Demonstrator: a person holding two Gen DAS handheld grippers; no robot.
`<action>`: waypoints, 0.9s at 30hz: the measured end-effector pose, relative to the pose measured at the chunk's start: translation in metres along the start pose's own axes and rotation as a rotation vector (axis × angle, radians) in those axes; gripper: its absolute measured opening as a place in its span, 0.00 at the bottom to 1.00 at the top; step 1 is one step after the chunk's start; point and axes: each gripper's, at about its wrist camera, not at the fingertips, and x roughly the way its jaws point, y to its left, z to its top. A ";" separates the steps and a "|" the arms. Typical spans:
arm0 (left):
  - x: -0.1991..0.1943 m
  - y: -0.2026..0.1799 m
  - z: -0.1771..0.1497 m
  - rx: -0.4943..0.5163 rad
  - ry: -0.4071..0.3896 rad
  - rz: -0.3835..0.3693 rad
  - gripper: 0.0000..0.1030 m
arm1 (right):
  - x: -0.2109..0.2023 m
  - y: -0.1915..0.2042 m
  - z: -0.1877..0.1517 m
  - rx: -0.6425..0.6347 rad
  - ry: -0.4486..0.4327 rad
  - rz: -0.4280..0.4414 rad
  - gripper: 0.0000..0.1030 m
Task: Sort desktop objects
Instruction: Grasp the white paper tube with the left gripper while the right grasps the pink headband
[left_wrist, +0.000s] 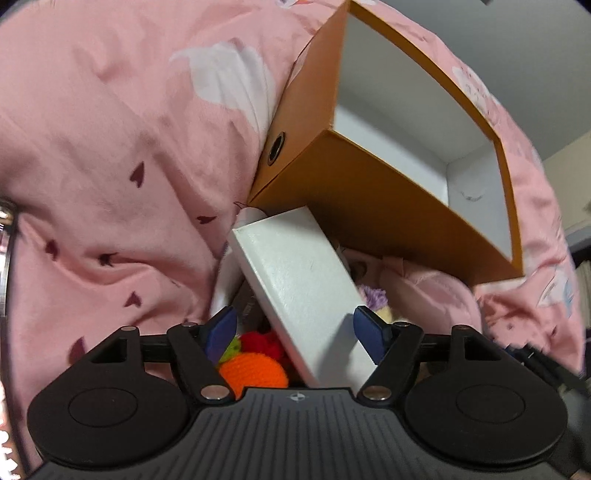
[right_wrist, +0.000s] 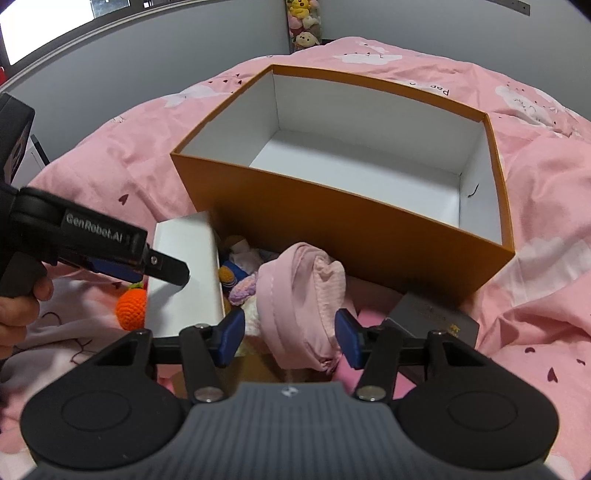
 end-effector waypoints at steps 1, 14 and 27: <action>0.003 0.002 0.003 -0.025 0.010 -0.024 0.80 | 0.002 0.000 0.000 0.000 0.002 -0.001 0.55; 0.006 0.001 0.003 -0.073 -0.037 -0.086 0.56 | 0.008 -0.004 -0.003 0.033 -0.010 -0.001 0.40; -0.006 -0.024 -0.007 -0.032 -0.078 -0.055 0.44 | 0.008 0.000 -0.003 0.025 -0.027 -0.020 0.34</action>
